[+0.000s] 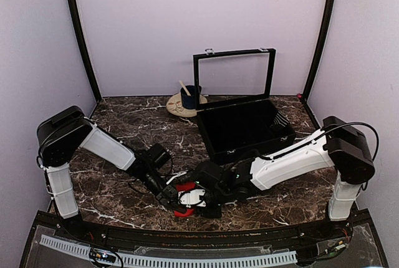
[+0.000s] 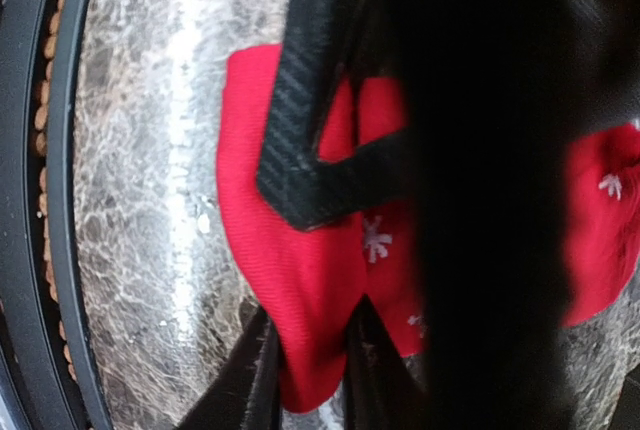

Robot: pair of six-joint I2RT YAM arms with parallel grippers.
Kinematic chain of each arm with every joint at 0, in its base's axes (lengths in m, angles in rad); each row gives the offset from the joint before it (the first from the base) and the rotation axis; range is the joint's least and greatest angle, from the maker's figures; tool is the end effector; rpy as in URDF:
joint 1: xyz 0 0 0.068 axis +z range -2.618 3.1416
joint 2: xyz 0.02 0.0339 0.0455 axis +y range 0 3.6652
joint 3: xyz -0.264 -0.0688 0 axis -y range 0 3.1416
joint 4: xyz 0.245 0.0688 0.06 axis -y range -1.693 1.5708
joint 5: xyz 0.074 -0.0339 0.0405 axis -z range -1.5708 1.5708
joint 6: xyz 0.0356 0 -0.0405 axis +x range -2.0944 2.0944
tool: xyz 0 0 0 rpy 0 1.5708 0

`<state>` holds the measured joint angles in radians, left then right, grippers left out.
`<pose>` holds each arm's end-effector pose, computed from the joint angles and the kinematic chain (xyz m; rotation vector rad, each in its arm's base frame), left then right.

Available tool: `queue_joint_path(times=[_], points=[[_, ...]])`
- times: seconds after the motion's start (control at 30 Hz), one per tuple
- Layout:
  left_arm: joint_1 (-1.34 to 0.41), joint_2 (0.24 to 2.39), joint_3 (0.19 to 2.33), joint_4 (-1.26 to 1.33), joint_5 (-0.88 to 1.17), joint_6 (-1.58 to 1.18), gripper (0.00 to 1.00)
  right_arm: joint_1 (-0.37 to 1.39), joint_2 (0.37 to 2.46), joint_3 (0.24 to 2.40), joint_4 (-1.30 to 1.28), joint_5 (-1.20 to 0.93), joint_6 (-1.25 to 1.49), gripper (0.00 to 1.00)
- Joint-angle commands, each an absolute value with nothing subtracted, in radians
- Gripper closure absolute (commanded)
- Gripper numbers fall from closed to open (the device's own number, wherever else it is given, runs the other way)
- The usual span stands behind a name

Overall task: Roll the socks
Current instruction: Roll the sock at the center of the board.

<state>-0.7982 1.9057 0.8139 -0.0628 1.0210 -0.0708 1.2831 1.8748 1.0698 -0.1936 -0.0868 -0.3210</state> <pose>0.1949 -0.2434 0.0884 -1.2213 -2.3378 1.5634 0.1024 0.3570 0.1383 -1.9181 1.8084 0.4603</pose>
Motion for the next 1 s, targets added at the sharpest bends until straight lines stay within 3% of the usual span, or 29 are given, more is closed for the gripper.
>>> queue_joint_path(times=[0.0,0.07,0.23,0.43,0.97], points=[[-0.791,1.944,0.8,-0.144,0.944,-0.071,1.0,1.293,1.903,1.086,-0.21,-0.094,-0.317,0.87],[-0.784,1.939,0.796,-0.137,0.937,-0.081,0.98,1.292,1.902,1.084,-0.213,-0.094,-0.312,0.91],[-0.757,1.902,0.748,-0.079,0.927,-0.13,0.81,1.286,1.898,1.078,-0.224,-0.101,-0.3,0.99],[-0.728,1.831,0.691,-0.021,0.9,-0.185,0.69,1.273,1.892,1.072,-0.227,-0.126,-0.277,1.0],[-0.705,1.667,0.6,0.07,0.79,-0.293,0.63,1.19,1.939,1.145,-0.292,-0.295,-0.224,1.0]])
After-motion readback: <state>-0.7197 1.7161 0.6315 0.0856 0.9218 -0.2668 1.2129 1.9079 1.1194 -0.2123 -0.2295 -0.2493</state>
